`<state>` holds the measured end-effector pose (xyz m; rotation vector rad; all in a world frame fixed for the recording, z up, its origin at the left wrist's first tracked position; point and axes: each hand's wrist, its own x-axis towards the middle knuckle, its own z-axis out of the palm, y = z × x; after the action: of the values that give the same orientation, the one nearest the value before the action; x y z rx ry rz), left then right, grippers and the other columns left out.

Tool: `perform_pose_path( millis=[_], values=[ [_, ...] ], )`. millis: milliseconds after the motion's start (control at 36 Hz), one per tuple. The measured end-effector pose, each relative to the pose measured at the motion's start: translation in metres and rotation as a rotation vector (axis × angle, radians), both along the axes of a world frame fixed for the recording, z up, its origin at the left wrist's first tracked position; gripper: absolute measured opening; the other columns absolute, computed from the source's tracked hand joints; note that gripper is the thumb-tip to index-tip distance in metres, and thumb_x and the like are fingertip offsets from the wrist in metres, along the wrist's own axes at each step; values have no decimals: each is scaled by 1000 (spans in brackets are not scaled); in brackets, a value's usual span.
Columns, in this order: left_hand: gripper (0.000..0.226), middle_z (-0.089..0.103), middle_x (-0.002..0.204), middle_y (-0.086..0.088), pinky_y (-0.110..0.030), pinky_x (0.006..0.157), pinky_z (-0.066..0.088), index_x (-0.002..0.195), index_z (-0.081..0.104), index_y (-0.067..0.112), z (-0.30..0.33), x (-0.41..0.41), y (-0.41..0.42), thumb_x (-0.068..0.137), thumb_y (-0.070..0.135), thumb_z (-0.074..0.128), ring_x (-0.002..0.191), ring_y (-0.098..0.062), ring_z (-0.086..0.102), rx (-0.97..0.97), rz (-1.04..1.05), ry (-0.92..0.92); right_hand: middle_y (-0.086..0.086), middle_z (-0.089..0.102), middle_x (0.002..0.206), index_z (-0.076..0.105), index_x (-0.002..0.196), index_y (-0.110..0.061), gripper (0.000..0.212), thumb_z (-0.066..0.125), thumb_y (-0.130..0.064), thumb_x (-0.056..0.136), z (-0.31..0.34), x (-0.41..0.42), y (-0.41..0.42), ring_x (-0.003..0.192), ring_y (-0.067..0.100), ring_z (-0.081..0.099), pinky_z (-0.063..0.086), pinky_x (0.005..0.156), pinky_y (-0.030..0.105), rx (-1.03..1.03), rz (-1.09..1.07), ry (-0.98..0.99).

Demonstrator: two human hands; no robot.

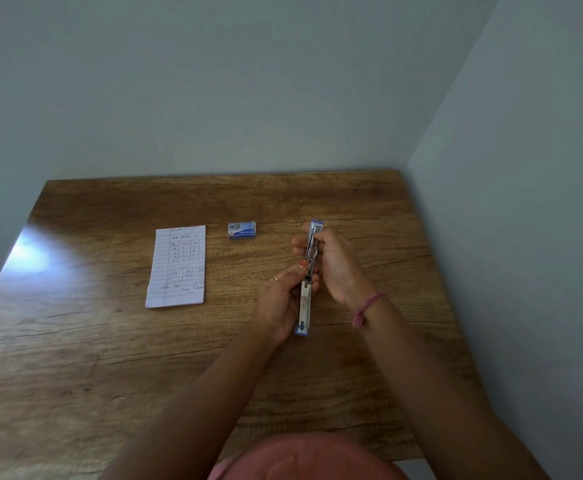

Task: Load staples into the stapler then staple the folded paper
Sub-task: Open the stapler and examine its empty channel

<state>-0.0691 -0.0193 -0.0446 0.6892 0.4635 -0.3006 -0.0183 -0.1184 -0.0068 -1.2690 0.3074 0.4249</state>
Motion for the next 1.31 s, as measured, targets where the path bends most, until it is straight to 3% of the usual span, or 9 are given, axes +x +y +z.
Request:
perform_pose_path(
  millis=[167,333,417,472,611,778,1028,1139,1306],
  values=[
    [16,71,85,-12,-24,65,57,97,69,-4,-3,0,1,88,6,61,71,-15,68,-6,-12,-1,-1,74,85,61,116,-12,32,38,-21,97,0,2,-2,80,9,68,42,56,27,16,4,19],
    [14,72,85,-14,-26,67,58,92,72,-2,-6,2,0,89,3,59,72,-17,69,-38,14,28,3,73,87,66,96,-14,30,36,-18,96,-5,-3,1,77,14,62,38,46,22,8,47,72],
    [15,73,85,-13,-26,69,59,89,74,0,-6,3,0,89,4,60,74,-17,70,-41,29,39,5,72,90,60,115,-10,32,36,-17,97,-11,-9,3,84,14,66,51,64,24,26,50,71],
    [14,73,85,-13,-26,68,59,90,73,-1,-6,3,-1,89,3,60,75,-18,71,-39,43,55,6,72,90,58,119,-10,33,35,-17,97,-13,-11,3,86,15,66,47,67,27,22,43,50],
    [13,73,85,-12,-26,68,59,95,71,-2,-5,3,-1,88,4,61,75,-17,71,-11,41,97,8,71,88,66,92,-14,32,35,-15,96,-17,-16,4,79,19,65,46,79,39,30,39,22],
    [21,69,90,-14,-28,80,56,106,66,-5,0,3,-1,91,7,58,80,-19,67,6,7,140,6,73,92,74,73,-16,45,35,-16,96,-18,-22,5,88,19,63,48,83,35,14,40,-7],
    [16,72,78,-11,-21,63,59,92,72,-2,7,6,5,90,7,59,67,-13,70,-80,-7,177,6,73,107,63,106,-9,29,35,-15,97,-25,-22,8,113,19,61,45,101,34,56,18,-67],
    [23,72,74,-11,-20,60,58,78,77,-1,8,8,8,89,10,60,62,-13,70,-84,-45,167,2,74,102,58,109,-8,26,36,-14,97,-22,-20,8,112,17,61,45,98,33,51,41,-44],
    [25,68,66,-6,-19,55,56,81,74,2,6,5,7,92,10,54,56,-11,66,-49,-74,100,2,71,89,61,87,-17,27,35,-12,95,-15,-20,13,72,15,60,48,66,31,-31,31,-2]
  ],
)
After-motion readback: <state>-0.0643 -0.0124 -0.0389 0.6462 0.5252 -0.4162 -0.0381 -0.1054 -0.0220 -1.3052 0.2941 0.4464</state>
